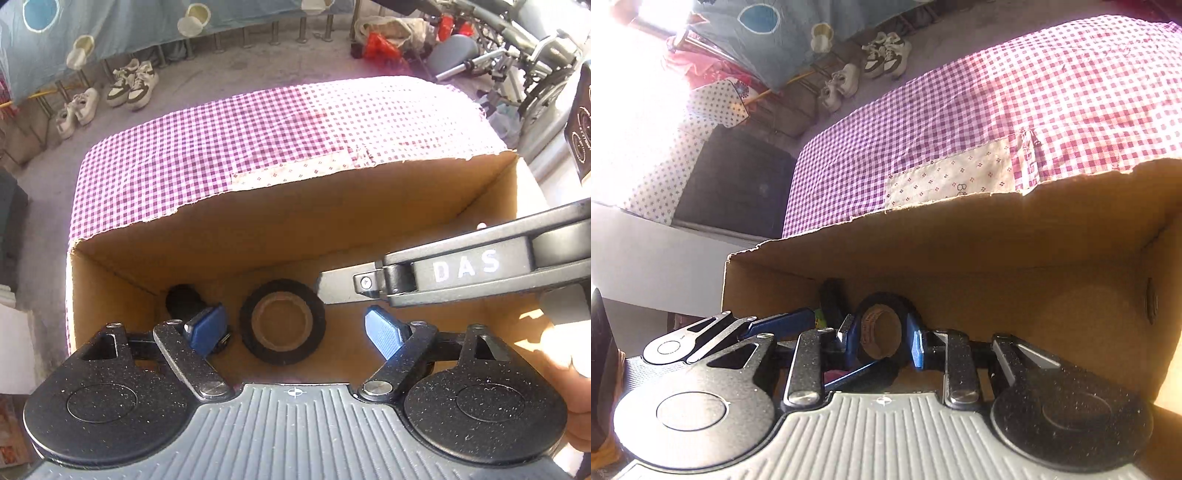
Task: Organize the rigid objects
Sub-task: 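Withdraw the open left tool from the box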
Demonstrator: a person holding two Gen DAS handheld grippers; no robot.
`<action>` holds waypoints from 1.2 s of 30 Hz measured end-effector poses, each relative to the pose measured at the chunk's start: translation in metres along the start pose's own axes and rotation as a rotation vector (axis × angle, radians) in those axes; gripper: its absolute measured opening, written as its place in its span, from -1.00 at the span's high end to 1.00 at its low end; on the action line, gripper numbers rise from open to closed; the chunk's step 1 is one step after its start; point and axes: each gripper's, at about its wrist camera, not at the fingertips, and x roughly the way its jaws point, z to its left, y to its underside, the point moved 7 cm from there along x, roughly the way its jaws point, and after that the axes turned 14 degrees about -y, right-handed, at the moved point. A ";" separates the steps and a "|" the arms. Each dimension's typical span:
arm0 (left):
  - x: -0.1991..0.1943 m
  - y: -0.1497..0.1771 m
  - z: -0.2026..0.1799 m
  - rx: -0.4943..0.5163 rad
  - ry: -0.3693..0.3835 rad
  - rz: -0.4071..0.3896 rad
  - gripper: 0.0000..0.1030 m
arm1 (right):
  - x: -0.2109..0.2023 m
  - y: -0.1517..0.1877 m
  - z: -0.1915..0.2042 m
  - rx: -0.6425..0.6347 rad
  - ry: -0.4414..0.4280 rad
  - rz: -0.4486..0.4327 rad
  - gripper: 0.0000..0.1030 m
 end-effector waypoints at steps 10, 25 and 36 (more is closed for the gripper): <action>-0.104 0.028 -0.008 0.006 0.093 -0.232 -0.86 | -0.135 0.064 0.067 -0.170 -0.163 -0.248 0.29; -0.154 0.156 -0.035 -0.017 0.203 -0.410 -0.99 | -0.203 0.269 0.076 -0.377 0.039 -0.638 -1.00; -0.122 0.204 -0.070 -0.064 0.278 -0.370 -0.99 | -0.184 0.303 0.050 -0.492 0.498 -0.606 -1.00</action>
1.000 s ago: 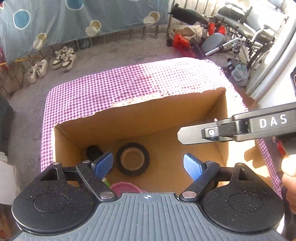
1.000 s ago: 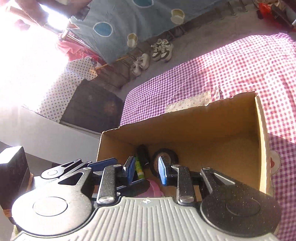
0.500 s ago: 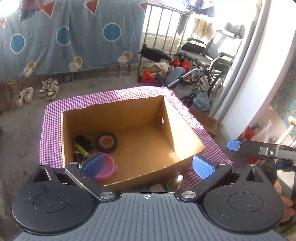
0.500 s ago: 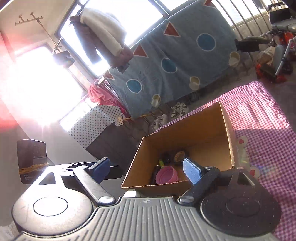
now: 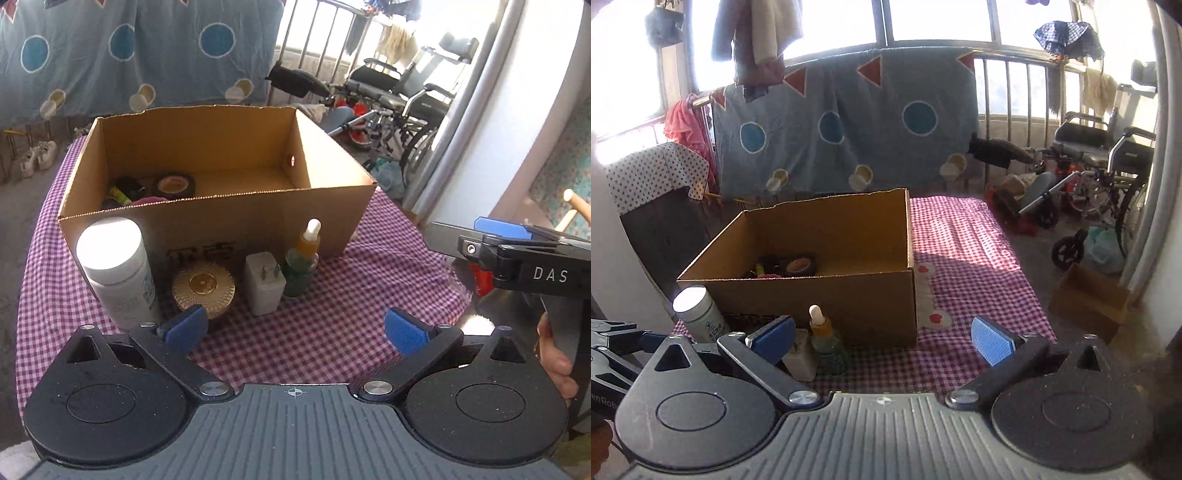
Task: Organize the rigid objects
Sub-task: 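Withdraw the open left tool from the box, then reach the left tool to the green dropper bottle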
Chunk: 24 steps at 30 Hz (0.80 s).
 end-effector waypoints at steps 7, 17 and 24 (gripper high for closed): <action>0.009 0.008 0.003 -0.048 -0.005 -0.012 -0.99 | 0.006 0.005 -0.008 -0.049 0.061 -0.036 -1.00; 0.024 0.025 -0.008 -0.048 0.050 -0.062 -0.99 | 0.011 0.008 -0.017 -0.024 -0.136 -0.058 -1.00; 0.029 0.023 -0.019 0.053 0.029 -0.102 -0.99 | 0.020 0.013 -0.025 0.093 -0.211 -0.051 -1.00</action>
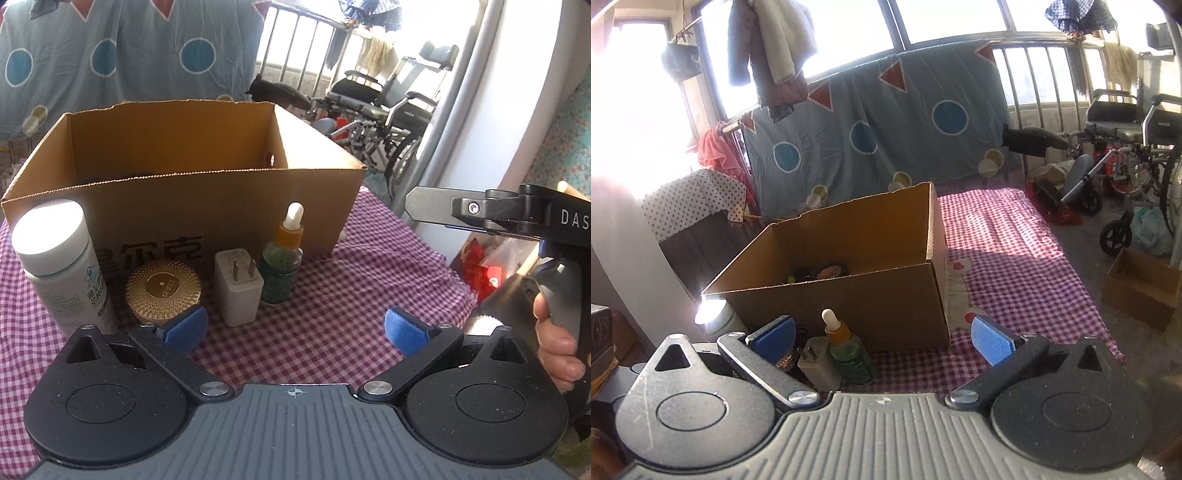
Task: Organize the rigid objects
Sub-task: 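Reach the left tool to the green dropper bottle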
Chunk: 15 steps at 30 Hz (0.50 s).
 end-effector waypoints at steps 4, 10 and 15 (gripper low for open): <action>0.006 -0.001 -0.009 0.085 -0.031 -0.029 -0.99 | 0.005 0.004 -0.003 0.047 -0.022 0.014 -1.00; 0.016 -0.008 -0.019 0.169 -0.060 -0.057 -0.98 | 0.008 0.003 -0.009 0.069 -0.033 0.015 -0.99; 0.022 -0.015 -0.028 0.252 -0.066 -0.120 -0.89 | 0.023 0.002 -0.009 0.069 -0.043 0.041 -0.81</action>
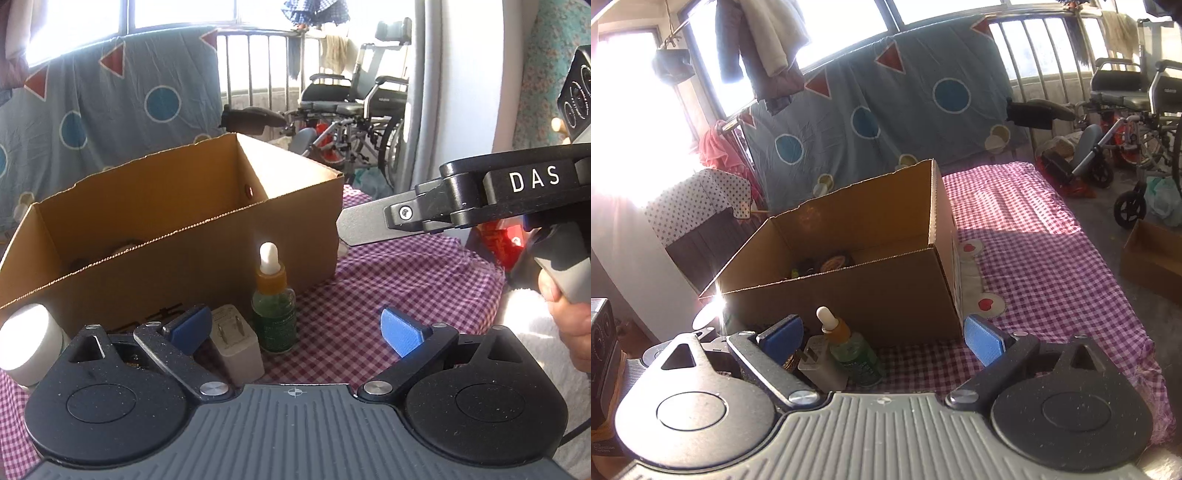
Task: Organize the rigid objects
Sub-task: 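Reach the left tool to the green dropper bottle, then close the left tool around the green dropper bottle and lift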
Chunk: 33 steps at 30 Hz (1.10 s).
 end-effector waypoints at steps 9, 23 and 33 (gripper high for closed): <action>0.013 -0.007 -0.003 0.079 -0.043 -0.036 -0.32 | 0.038 -0.003 0.015 -0.008 -0.082 0.064 -0.26; 0.017 -0.009 -0.004 0.076 -0.055 -0.034 0.44 | 0.062 0.000 0.017 0.013 -0.127 0.107 0.55; 0.015 -0.018 -0.010 -0.001 -0.010 -0.030 0.60 | 0.042 -0.001 0.014 -0.002 -0.082 0.093 0.66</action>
